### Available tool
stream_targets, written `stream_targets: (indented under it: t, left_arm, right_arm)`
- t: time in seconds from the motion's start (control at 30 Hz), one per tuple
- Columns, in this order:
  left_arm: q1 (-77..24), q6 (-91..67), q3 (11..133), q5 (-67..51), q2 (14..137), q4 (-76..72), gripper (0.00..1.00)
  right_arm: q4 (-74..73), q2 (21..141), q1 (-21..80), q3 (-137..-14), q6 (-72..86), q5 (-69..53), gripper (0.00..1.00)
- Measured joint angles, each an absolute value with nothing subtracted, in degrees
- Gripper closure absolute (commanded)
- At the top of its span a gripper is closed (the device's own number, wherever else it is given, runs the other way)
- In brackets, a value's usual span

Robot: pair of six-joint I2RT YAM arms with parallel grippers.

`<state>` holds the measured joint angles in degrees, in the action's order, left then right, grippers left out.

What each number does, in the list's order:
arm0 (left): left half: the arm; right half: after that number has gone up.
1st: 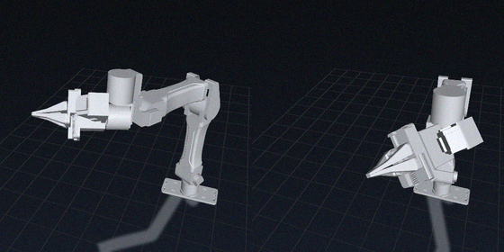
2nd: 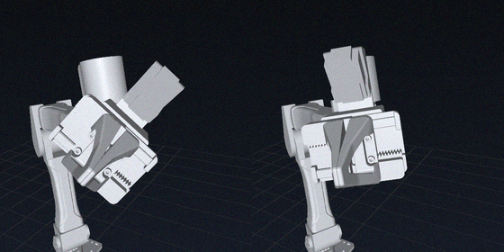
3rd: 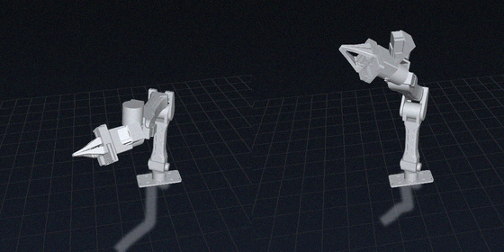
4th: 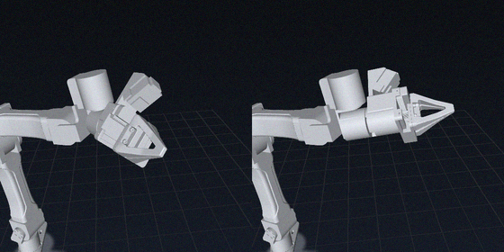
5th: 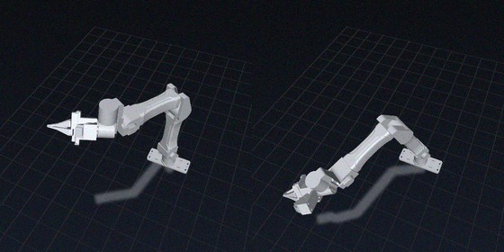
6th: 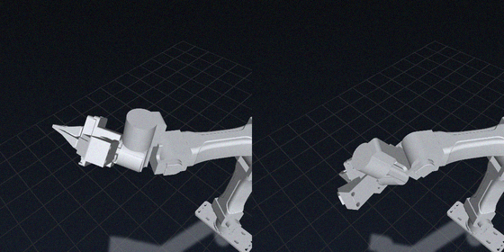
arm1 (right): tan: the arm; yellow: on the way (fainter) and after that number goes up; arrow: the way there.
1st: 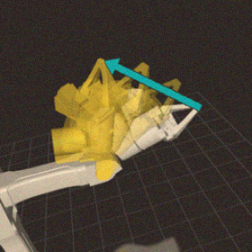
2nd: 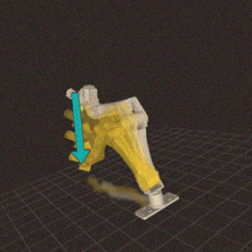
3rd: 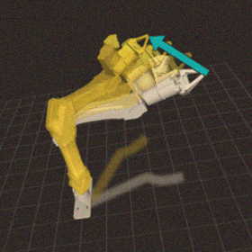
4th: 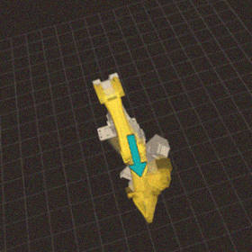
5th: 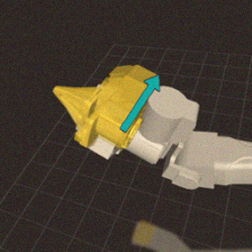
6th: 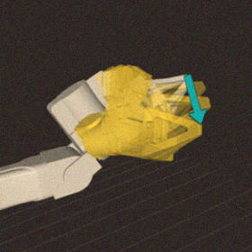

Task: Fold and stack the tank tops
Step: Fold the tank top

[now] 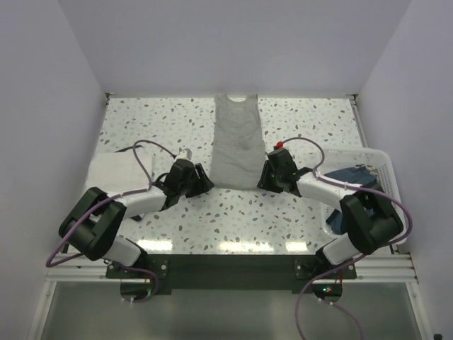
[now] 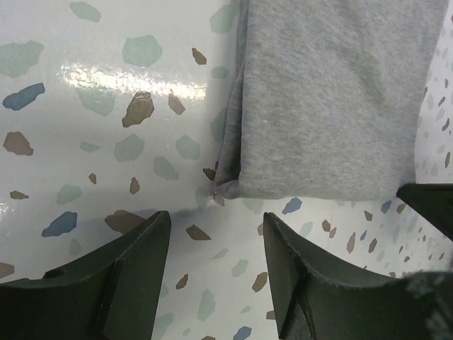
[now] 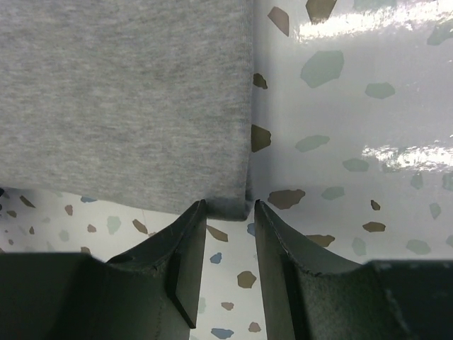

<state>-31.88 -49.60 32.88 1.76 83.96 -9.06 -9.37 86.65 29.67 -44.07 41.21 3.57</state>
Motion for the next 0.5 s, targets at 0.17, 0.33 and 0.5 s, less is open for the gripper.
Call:
stream_targets:
  t: [0.17,0.33,0.5]
  left_arm:
    - [-31.9,-51.7,34.2,2.6,86.5,-9.5,0.44]
    - [-31.9,-52.7,35.4,3.3,88.2,-10.0,0.47]
    - [-32.1,-53.4,36.1,3.7,90.0,-11.7,0.5]
  right_arm:
    - [-8.1,88.5,29.7,-42.7,42.1,3.1,0.62]
    - [-6.6,88.6,29.7,-42.3,42.5,2.9,0.62]
    - [-4.7,88.9,29.7,-41.9,42.9,2.2,0.63]
